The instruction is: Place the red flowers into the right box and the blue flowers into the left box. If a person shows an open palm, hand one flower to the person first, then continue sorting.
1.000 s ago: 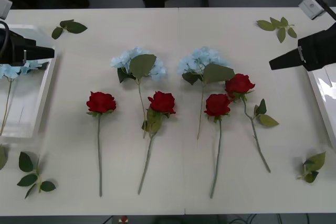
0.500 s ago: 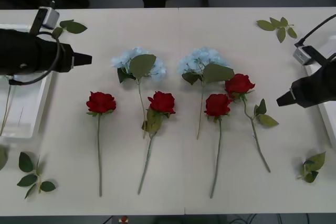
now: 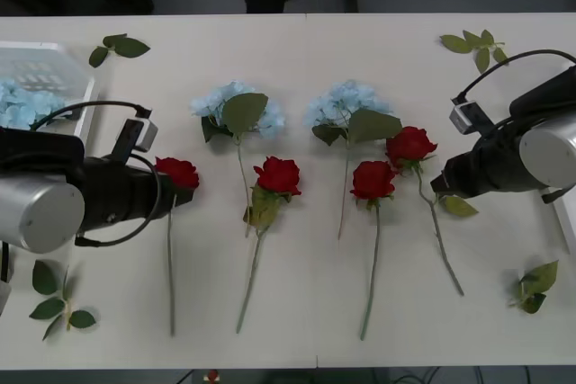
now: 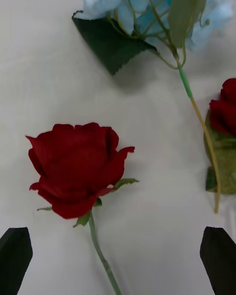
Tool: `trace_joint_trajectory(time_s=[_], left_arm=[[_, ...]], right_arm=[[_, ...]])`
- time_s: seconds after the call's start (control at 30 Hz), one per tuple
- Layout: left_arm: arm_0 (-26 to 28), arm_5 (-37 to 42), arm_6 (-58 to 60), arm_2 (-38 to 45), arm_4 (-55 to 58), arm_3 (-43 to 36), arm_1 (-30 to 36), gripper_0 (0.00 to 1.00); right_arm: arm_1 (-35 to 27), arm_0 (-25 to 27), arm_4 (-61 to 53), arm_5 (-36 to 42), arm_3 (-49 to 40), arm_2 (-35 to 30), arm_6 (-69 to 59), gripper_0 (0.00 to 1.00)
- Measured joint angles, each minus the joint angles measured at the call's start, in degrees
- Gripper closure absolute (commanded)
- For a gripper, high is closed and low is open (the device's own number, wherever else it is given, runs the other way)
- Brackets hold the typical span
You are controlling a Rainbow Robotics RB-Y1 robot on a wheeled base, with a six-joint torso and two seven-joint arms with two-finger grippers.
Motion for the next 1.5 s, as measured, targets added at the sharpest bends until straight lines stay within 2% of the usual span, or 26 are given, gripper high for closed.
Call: trace_joint_trajectory(time_s=[0.13,0.27,0.53,1.03,1.23,1.27,1.3,1.33,1.37,1.4,1.43,1.5], left_arm=[[3.5,0.0,0.0,-1.4,-2.4,-2.7,-0.4,0.00],[4.9,0.0,0.0,-1.4,-3.9,-2.5,-0.5,0.00],[4.7,-1.0,0.0,-3.8,-13.8,3.5,-2.8,0.00],[-6.7,-1.1,0.0,-4.8,-22.4,16.2,-7.1,0.00],[-8.6,-6.2,0.0,-6.4,-22.4,21.4,-7.1,0.00],[-8.7,-6.5,0.0,-6.6,-22.4,21.9,-7.1,0.03],[-8.8,-6.7,0.0,-6.7,-22.4,22.3,-7.1,0.08],[-8.8,-6.8,0.0,-6.8,-22.4,22.7,-7.1,0.15],[-8.8,-6.8,0.0,-6.9,-22.5,23.1,-7.1,0.19],[-8.8,-7.0,0.0,-6.9,-22.5,23.4,-7.1,0.23],[-8.8,-7.6,0.0,-6.9,-22.5,23.9,-7.1,0.25],[-8.8,-8.9,0.0,-6.9,-22.5,24.6,-7.1,0.42]], right_arm=[[2.8,0.0,1.9,-1.3,1.5,0.0,0.0,0.00],[3.8,0.0,5.3,-4.0,2.4,1.9,0.0,0.00],[4.1,0.0,7.0,-9.6,7.1,6.9,0.0,0.00],[7.5,0.0,10.5,-11.5,9.6,7.7,-1.3,0.00],[7.5,0.1,11.9,-11.6,9.7,8.6,-2.9,0.02],[7.5,0.1,11.9,-11.8,9.7,8.6,-3.0,0.15],[7.5,0.3,11.9,-12.3,9.7,8.6,-3.1,0.33],[7.5,0.5,11.9,-12.6,9.7,8.5,-3.1,0.65],[7.5,0.7,11.9,-12.9,9.7,8.5,-3.1,0.88],[7.5,0.9,11.9,-13.0,9.7,8.5,-3.1,0.97],[7.5,1.2,11.9,-13.1,9.7,8.5,-3.1,1.00],[7.5,1.6,11.9,-13.1,9.7,8.5,-3.2,1.00]])
